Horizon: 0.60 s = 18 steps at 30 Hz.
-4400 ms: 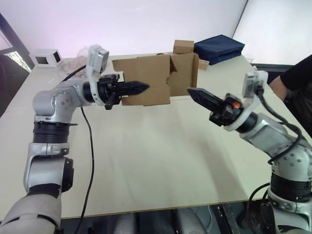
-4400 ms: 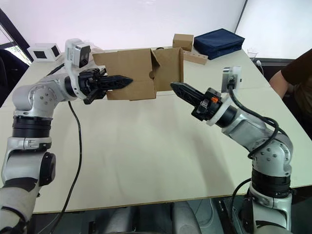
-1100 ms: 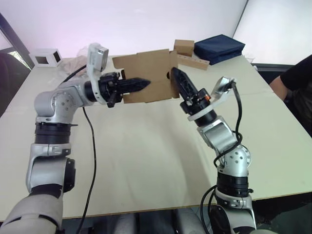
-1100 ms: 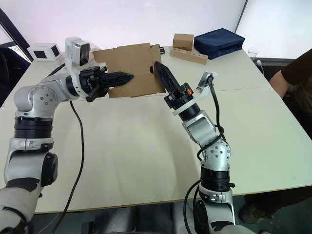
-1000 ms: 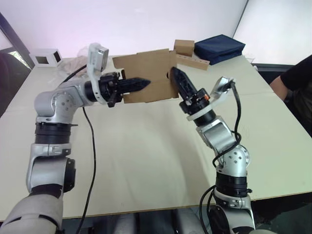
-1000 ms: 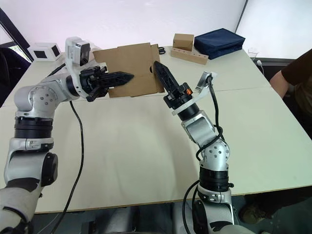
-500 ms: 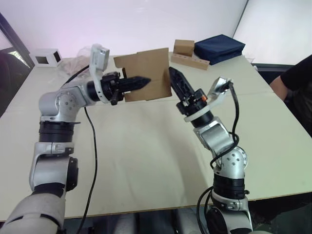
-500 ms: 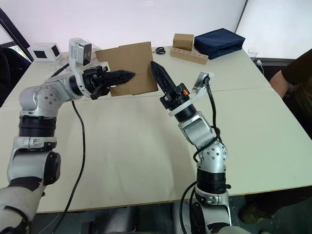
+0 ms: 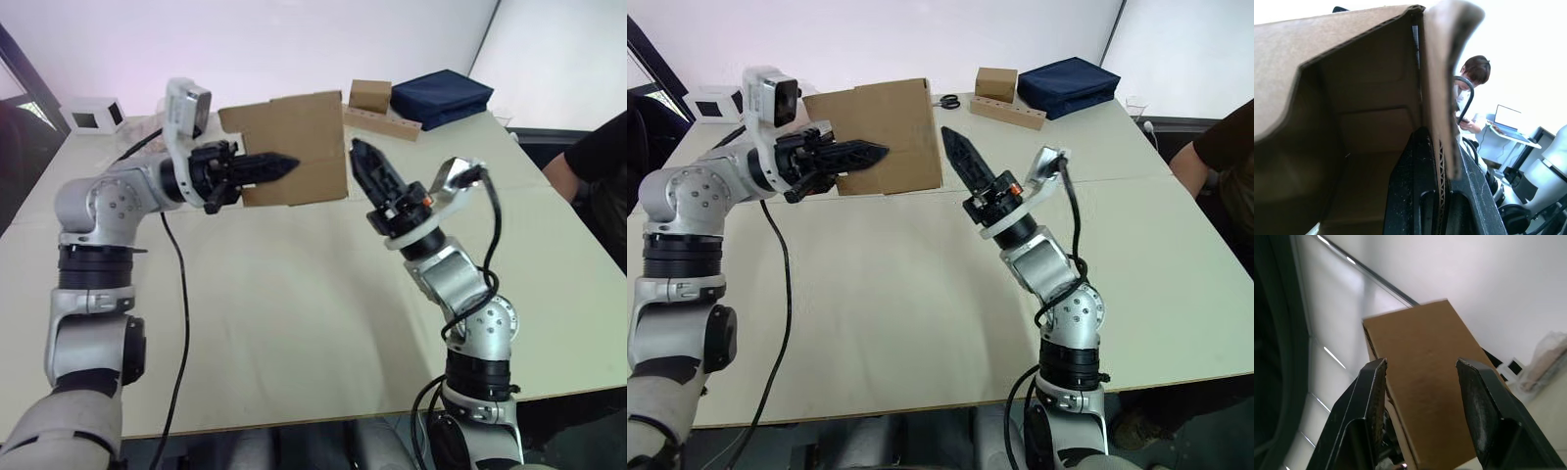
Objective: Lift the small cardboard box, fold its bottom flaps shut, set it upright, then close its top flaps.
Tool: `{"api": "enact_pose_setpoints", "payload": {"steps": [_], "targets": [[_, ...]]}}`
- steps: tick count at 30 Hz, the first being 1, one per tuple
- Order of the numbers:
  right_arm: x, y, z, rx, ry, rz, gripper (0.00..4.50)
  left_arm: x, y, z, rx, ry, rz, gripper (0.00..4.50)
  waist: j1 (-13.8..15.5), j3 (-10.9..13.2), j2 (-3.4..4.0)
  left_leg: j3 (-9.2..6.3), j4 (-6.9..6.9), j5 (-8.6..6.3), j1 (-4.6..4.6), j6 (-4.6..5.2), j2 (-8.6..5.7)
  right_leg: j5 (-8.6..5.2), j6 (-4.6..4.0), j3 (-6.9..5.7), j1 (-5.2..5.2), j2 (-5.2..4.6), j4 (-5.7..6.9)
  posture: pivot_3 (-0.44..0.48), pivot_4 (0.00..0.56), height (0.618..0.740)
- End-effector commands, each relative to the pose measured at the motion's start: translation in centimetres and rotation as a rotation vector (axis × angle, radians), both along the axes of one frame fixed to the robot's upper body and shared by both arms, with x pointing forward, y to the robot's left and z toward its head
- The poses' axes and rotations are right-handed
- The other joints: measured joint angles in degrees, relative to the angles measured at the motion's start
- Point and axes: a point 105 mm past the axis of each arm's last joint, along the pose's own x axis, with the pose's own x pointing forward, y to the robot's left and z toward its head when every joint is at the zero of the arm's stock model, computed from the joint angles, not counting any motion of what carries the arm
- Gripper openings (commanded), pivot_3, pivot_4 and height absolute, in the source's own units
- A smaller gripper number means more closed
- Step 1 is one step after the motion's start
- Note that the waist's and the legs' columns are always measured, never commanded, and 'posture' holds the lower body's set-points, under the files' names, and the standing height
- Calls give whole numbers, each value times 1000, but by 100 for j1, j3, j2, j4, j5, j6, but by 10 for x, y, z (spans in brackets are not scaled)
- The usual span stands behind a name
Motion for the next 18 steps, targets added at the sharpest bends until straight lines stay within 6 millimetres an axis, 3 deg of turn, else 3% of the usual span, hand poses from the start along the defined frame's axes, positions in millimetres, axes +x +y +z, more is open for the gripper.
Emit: {"api": "enact_pose_setpoints", "payload": {"steps": [1,4,18], "targets": [[-8,-4,11,52,-35,21,1148,-4,6,10,-40,-31,2,0,-7,0,0,0,0,0,0,0,0,0,0,0,0,0,0,0,150,740],[-8,-1,7,23,-28,3,55,-5,5,10,-39,-26,-3,0,-8,0,0,0,0,0,0,0,0,0,0,0,-1,2,0,0,150,740],[-23,27,-4,-224,-108,42,55,-3,-3,-3,11,12,-34,0,5,0,0,0,0,0,0,0,0,0,0,0,0,1,0,0,150,740]]}}
